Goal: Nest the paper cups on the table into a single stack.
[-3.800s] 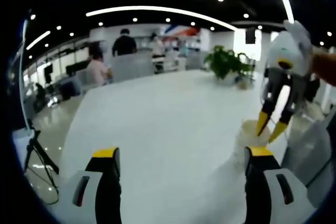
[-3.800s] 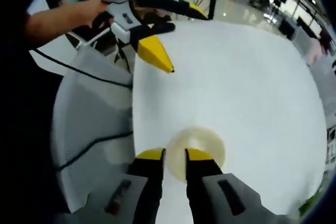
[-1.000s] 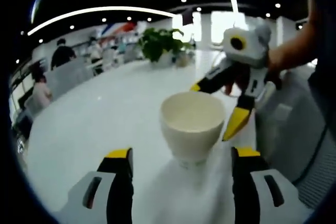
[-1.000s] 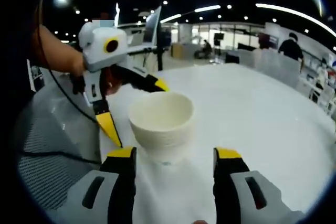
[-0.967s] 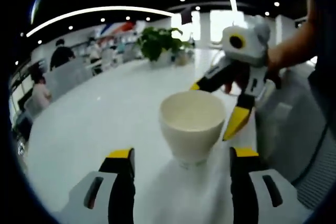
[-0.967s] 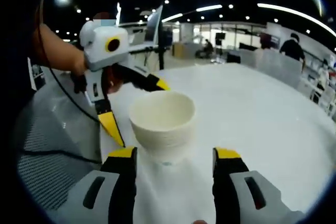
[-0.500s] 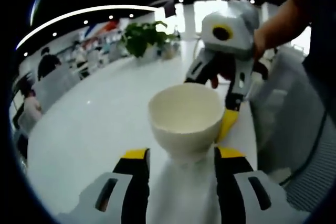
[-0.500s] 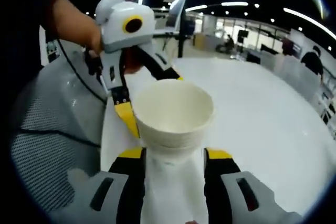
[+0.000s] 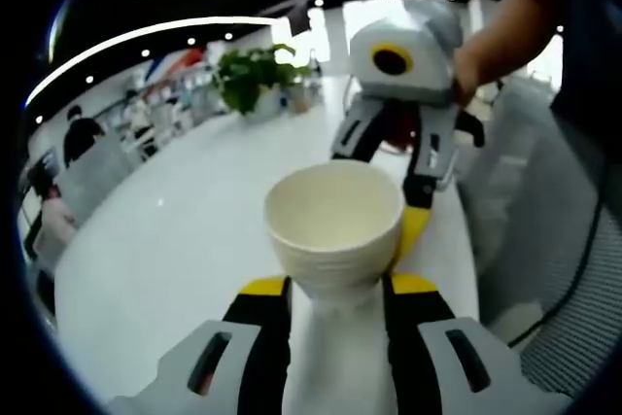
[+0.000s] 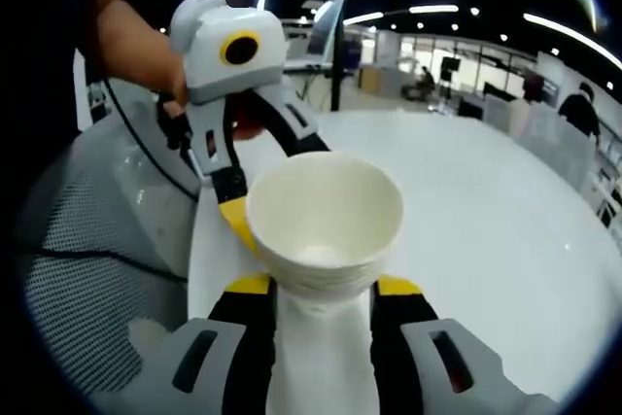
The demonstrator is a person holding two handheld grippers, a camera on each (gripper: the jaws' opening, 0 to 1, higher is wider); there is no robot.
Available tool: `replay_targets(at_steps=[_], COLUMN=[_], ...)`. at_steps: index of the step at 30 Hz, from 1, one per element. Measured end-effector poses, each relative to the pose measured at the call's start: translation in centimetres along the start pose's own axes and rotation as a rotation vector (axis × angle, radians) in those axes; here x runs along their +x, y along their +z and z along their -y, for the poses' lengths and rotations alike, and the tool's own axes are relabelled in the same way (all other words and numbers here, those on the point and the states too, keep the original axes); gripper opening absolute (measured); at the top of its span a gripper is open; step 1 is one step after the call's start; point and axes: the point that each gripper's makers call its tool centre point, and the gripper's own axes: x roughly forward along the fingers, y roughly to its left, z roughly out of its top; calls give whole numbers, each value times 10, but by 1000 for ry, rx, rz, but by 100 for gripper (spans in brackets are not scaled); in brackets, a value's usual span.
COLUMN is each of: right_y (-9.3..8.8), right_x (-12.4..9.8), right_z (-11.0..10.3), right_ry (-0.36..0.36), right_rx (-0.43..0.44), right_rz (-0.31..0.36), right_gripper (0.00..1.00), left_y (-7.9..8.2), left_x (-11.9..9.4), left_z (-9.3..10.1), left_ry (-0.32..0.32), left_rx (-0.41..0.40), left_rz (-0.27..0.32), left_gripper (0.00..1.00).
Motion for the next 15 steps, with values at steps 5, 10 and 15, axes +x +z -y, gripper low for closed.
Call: replay_targets(at_steps=[5,10,15], right_y=[11,21,26], right_x=[-3,-3,3], right_z=[16,35,50], right_ry=[14,14,16], right_rx=[4,-9,-15], right_rz=[24,42,35], right_gripper=[33,33,33], left_y=[11,20,21], left_x=[-3,-1,3], left_z=[-18,-38,-53], left_ry=[14,23,19], left_rx=[-1,1,-3], left_rz=[11,29,9], left_gripper=[35,35,35])
